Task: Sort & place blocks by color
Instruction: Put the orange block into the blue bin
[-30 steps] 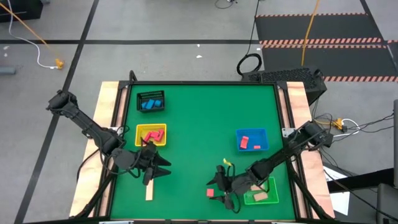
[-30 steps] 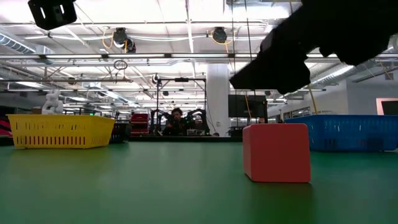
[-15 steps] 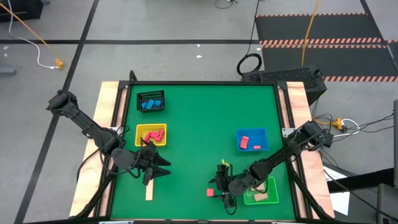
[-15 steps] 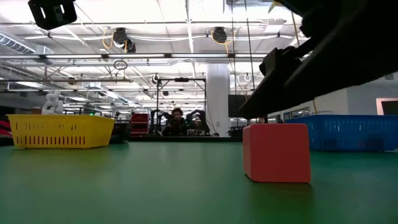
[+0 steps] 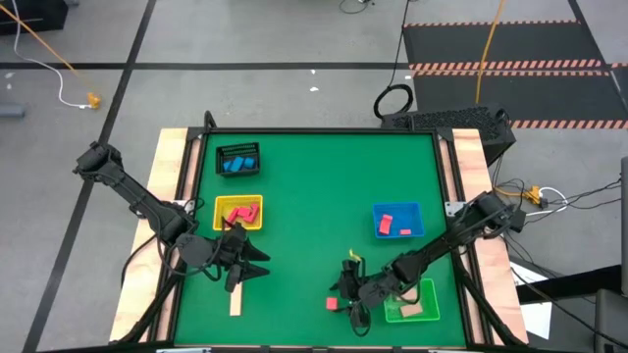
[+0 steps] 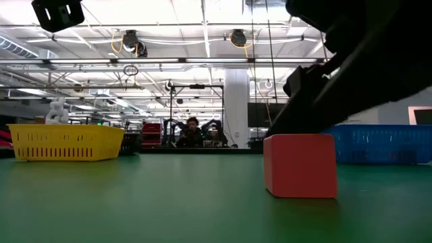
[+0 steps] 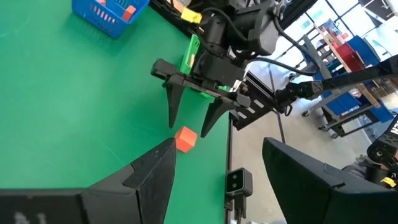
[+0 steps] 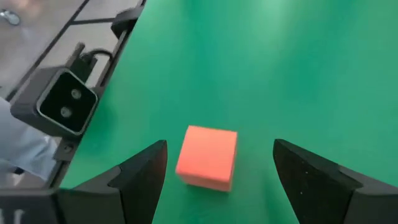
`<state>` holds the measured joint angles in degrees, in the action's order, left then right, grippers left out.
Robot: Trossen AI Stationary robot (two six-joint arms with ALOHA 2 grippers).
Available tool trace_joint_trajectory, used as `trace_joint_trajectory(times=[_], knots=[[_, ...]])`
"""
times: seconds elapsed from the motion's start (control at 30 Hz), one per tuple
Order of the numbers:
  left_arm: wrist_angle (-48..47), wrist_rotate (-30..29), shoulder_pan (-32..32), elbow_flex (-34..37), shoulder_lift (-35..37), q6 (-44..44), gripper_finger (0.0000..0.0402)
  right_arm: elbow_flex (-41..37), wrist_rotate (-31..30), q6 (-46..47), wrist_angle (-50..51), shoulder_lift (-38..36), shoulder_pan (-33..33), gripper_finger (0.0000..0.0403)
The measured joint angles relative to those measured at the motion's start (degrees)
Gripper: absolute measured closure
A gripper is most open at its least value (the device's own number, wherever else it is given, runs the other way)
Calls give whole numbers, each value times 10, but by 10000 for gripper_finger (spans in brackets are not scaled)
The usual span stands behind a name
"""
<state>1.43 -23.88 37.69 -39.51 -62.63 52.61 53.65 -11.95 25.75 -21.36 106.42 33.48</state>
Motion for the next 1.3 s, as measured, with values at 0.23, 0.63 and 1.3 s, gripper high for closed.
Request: trace_joint_trajectory(times=[0.23, 0.63, 1.3], knots=[[-1, -1, -1, 0, 0, -4, 163, 11, 0, 6, -22, 45, 0, 122], [-17, -1, -1, 0, 0, -4, 163, 31, -1, 30, -23, 69, -1, 200], [-30, 0, -9, 0, 0, -17, 163, 30, 11, 37, 224, -138, -66, 287]])
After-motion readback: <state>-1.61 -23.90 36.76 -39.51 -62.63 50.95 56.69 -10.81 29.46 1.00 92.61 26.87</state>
